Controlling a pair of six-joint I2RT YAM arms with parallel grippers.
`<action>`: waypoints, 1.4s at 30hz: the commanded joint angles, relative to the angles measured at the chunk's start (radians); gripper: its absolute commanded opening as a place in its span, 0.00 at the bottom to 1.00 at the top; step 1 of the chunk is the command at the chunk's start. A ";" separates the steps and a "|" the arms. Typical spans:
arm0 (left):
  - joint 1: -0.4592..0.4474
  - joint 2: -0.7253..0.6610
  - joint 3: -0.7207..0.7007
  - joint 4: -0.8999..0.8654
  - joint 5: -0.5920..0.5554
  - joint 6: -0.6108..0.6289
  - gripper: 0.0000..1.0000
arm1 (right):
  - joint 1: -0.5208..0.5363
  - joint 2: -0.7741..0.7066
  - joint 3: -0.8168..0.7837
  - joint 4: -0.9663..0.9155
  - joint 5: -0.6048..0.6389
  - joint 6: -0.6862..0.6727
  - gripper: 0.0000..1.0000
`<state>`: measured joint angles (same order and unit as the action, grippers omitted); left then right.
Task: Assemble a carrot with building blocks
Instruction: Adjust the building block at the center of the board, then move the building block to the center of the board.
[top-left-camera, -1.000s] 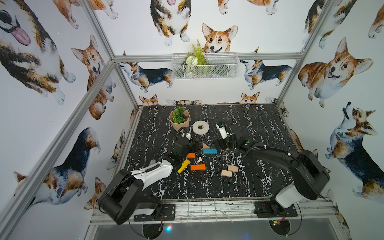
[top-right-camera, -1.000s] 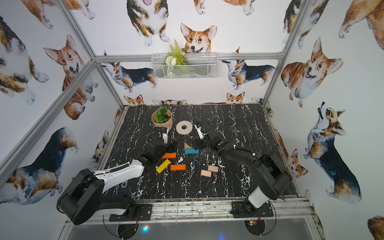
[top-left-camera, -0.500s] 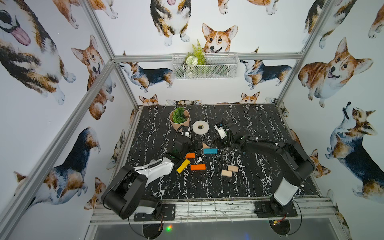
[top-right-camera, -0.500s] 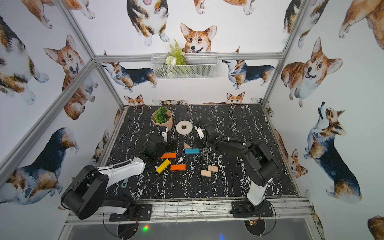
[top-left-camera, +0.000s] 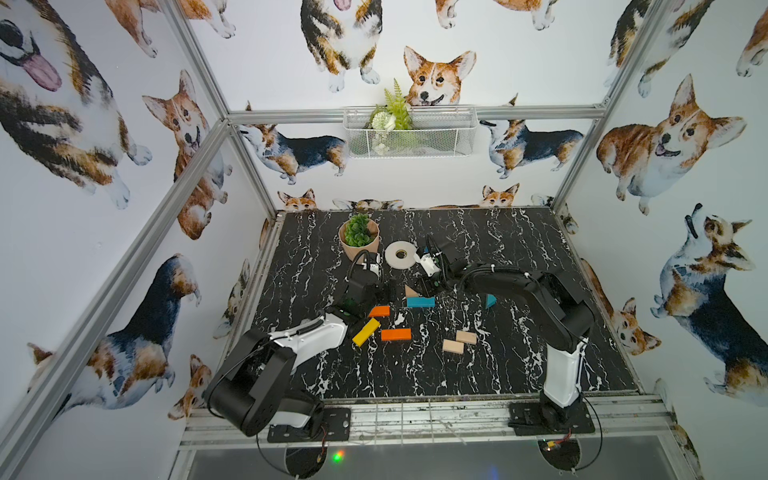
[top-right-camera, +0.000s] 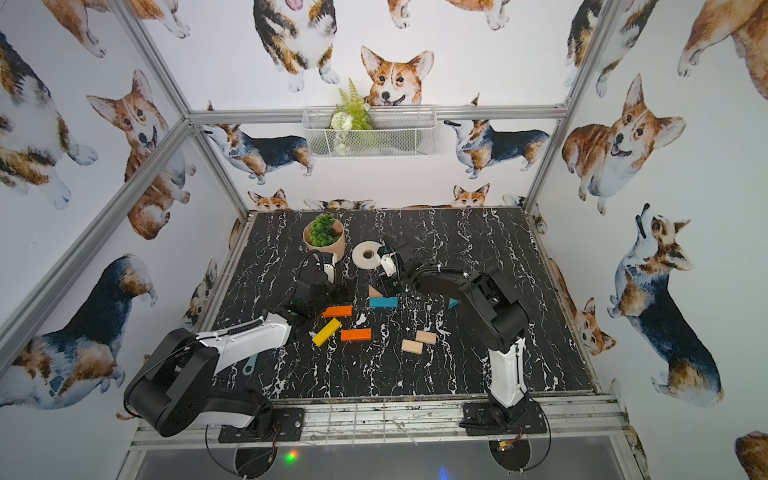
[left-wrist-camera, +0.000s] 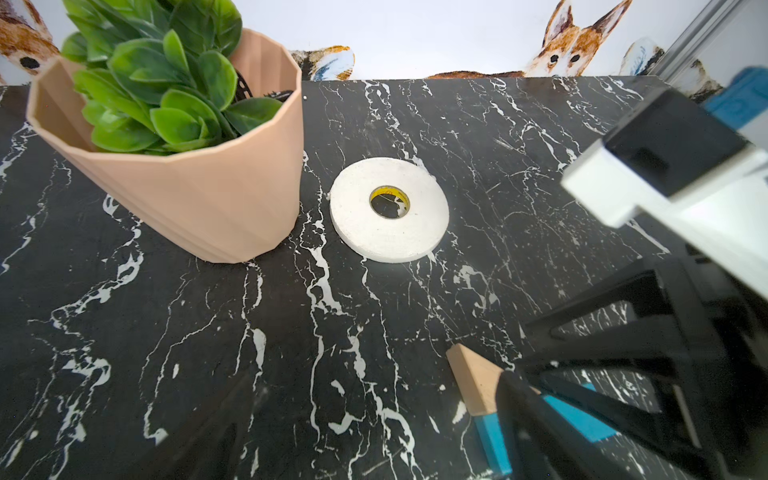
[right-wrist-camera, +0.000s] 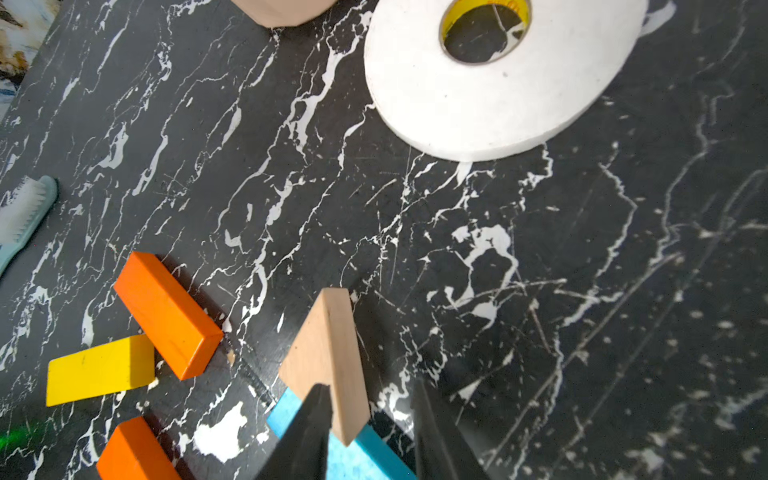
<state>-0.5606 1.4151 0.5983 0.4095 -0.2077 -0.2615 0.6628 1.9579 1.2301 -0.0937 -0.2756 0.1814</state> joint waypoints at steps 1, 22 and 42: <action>0.004 0.003 0.009 0.011 0.011 -0.007 0.94 | 0.009 0.028 0.026 -0.027 -0.053 0.003 0.39; 0.007 0.010 0.015 0.001 0.019 -0.011 0.95 | -0.002 -0.125 -0.027 -0.110 0.026 -0.004 0.50; 0.006 -0.049 0.004 0.004 0.135 -0.072 0.94 | -0.427 -0.717 -0.405 -0.520 0.091 0.039 0.68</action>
<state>-0.5564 1.3827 0.6106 0.3988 -0.0654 -0.3260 0.2680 1.2160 0.8009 -0.5526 -0.0925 0.2379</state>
